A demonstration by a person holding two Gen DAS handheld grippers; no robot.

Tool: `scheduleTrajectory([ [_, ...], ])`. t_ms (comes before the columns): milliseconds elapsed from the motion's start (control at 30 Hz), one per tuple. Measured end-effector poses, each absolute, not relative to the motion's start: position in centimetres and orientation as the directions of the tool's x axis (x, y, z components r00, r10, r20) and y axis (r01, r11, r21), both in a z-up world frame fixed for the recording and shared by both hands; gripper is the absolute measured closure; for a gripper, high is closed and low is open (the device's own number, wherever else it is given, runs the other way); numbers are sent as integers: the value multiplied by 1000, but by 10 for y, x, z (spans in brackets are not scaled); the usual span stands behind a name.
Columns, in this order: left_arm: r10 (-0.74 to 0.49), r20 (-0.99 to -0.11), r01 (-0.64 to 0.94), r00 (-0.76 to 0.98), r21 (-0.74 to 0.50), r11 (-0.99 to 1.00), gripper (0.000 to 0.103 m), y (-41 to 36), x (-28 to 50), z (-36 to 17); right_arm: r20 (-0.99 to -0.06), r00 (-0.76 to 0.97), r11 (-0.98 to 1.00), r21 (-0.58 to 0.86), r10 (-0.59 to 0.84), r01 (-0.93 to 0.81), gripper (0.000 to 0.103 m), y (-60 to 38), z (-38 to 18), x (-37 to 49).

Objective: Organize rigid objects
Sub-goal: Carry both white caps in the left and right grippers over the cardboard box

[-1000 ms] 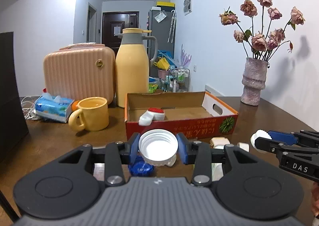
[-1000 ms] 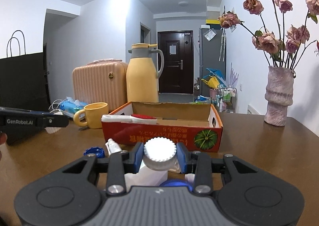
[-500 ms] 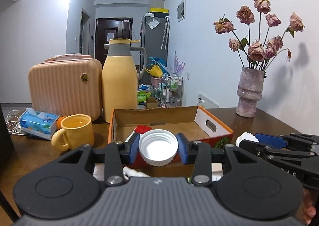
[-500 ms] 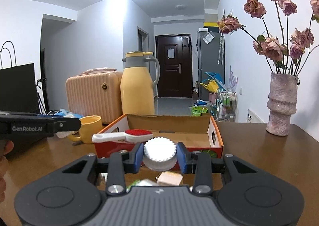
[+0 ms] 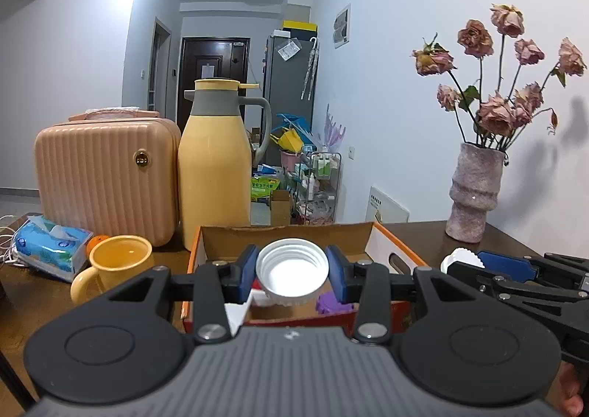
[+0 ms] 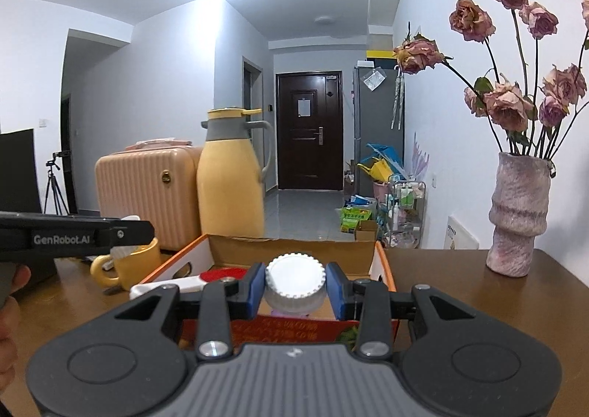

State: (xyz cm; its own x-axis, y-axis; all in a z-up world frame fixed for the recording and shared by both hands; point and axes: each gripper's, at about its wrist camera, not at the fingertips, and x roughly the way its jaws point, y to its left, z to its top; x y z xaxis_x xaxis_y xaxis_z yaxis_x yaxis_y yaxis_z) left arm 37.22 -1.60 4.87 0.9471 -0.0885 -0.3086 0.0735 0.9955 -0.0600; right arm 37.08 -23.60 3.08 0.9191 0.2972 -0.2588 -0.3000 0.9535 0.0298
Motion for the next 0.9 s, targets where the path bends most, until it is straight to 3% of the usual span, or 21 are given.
scheduleTrajectory([
  [433,-72,-334,48,940,-80,996,62,-12,429,44,-236,923,953,57,303,-298,68,-230,41,430],
  [900,-28,-389,7,921,-54,998,62,-14,485,26,-309,897,947,52,316,-316,68,-217,25,488],
])
